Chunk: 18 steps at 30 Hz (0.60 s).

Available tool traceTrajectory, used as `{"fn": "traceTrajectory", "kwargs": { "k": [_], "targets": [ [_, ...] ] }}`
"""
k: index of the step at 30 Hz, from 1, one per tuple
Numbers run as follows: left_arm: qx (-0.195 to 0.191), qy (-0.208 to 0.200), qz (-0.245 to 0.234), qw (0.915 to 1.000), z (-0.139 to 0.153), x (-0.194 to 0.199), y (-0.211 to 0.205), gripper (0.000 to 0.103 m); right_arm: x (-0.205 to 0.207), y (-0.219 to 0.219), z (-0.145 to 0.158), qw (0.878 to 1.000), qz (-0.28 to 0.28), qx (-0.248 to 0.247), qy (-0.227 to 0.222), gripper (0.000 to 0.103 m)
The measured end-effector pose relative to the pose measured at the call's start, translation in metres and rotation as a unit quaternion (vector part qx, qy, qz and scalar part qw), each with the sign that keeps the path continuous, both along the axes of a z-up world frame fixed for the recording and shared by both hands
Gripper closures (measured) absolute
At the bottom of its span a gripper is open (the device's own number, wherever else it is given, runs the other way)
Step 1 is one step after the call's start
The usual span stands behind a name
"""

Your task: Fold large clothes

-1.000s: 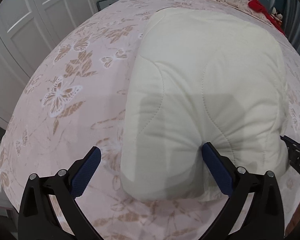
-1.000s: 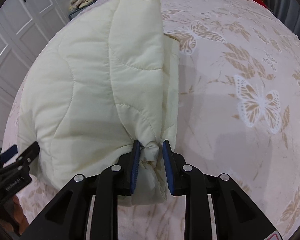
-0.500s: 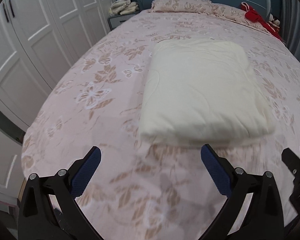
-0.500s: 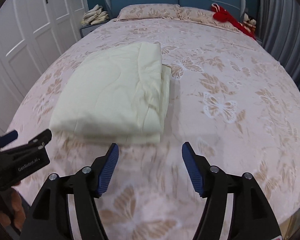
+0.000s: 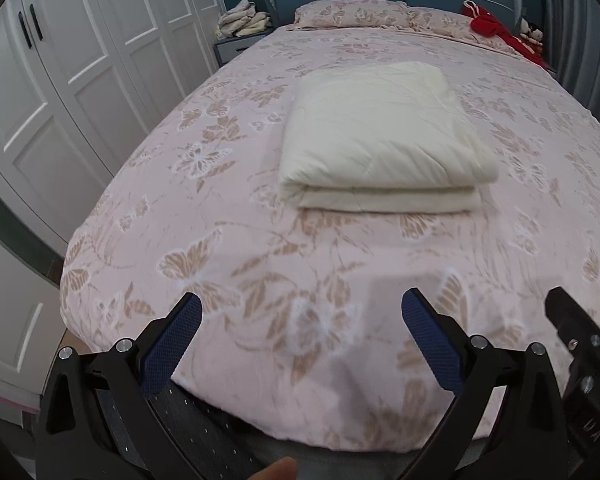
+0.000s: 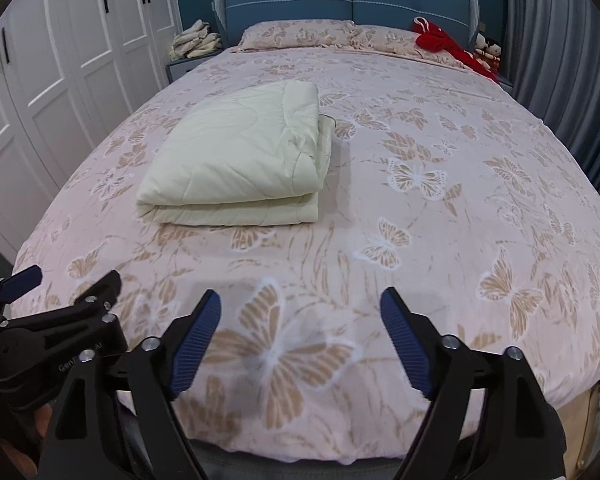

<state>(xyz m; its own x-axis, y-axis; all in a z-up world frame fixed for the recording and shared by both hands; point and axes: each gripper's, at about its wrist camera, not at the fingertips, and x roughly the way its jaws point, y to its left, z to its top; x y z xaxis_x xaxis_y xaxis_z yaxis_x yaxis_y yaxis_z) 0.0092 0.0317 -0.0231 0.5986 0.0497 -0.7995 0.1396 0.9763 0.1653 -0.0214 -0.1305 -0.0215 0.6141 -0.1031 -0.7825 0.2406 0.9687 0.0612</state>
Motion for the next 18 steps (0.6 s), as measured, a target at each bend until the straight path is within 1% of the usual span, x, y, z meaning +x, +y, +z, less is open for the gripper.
{"fn": "traceTrajectory", "kwargs": {
  "k": [1, 7, 13, 18],
  "targets": [
    [0.000, 0.000, -0.001, 1.0000, 0.000, -0.003, 0.000, 0.005, -0.004, 0.002, 0.001, 1.000, 0.000, 0.001, -0.002, 0.017],
    [0.010, -0.017, 0.004, 0.9998, 0.003, -0.022, 0.000, 0.005, -0.018, 0.010, 0.004, 1.000, 0.006, -0.015, -0.013, 0.017],
    [0.009, -0.028, 0.010, 0.9995, 0.008, -0.033, 0.002, 0.005, -0.028, 0.007, 0.006, 1.000, -0.002, 0.006, -0.022, 0.017],
    [0.005, -0.036, 0.016, 0.9992, 0.010, -0.039, 0.006, 0.005, -0.033, 0.008, 0.006, 1.000, -0.006, 0.005, -0.025, 0.017]
  ]
}}
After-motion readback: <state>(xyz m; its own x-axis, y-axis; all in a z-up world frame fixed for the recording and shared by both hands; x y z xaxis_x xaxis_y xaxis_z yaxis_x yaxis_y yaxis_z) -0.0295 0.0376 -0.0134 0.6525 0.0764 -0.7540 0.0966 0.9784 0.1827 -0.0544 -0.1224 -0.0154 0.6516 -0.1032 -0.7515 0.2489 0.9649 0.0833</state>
